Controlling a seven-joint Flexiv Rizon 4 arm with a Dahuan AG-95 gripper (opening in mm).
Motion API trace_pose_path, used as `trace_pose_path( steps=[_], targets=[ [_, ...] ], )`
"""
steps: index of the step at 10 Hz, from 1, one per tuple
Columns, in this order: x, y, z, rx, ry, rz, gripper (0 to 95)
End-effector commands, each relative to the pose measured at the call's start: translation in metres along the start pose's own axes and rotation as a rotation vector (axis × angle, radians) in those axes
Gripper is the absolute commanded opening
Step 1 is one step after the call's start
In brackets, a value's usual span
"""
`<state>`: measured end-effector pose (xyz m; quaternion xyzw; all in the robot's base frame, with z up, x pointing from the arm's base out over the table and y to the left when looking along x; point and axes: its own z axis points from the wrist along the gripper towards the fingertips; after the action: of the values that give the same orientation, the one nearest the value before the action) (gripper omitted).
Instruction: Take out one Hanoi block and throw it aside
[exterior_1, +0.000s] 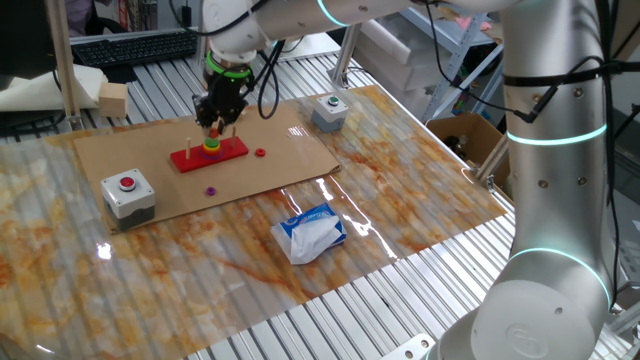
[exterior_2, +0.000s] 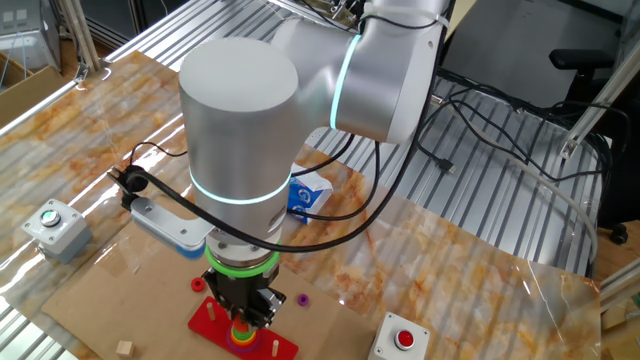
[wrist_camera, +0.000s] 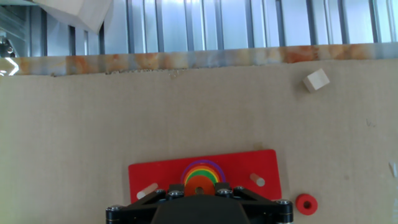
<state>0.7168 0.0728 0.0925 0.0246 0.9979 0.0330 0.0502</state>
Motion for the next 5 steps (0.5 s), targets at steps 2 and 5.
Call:
trace_pose_path(
  steps=[2,5],
  targets=[
    [0.000,0.001,-0.009,0.002,0.003,-0.004,0.0],
    [0.005,0.001,-0.016,0.004,0.006,-0.007,0.0]
  ],
)
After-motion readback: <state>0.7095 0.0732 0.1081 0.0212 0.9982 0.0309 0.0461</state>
